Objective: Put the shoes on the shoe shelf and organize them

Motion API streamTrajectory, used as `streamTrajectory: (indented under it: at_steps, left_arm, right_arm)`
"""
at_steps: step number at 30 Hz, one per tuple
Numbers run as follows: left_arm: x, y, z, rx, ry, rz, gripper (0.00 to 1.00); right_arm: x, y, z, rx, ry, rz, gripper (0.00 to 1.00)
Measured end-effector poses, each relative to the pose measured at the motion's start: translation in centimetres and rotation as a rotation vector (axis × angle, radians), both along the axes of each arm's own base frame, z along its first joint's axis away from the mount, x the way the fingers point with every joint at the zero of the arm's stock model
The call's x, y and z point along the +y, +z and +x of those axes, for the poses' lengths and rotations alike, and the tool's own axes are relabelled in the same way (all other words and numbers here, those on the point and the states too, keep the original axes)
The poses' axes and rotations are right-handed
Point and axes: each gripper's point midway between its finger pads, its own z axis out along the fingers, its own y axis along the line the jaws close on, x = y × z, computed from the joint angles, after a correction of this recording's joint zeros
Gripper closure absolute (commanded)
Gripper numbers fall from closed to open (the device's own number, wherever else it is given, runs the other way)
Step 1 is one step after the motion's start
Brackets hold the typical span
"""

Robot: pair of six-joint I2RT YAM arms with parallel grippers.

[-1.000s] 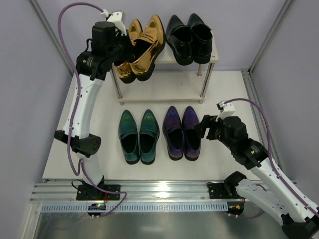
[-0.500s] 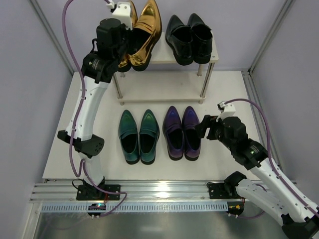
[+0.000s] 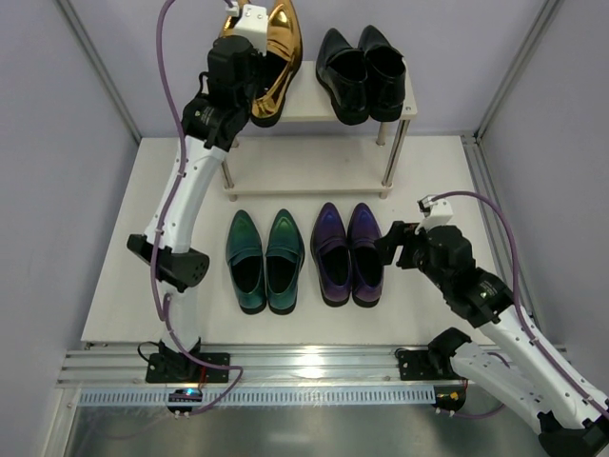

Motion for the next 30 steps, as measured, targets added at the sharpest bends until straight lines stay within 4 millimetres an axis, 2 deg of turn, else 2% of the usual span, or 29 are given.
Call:
streamTrajectory:
  at_steps: [5,17,30]
  left_arm:
    - [0.2,-0.5,0.4,0.006,0.018,0.027,1.0]
    - [1.2,0.5,0.8,-0.038,0.076,0.038,1.0]
    - [0.5,-0.6,2.3,-0.042,0.087,0.033,0.99]
  right_arm:
    - [-0.1,0.2,-0.1,-0.01,-0.002,0.005,0.24]
    - [-0.3,-0.2,-0.3,-0.005,-0.003,0.002,0.24]
    - [-0.8,-0.5,-0.6,-0.013,-0.02,-0.004,0.24]
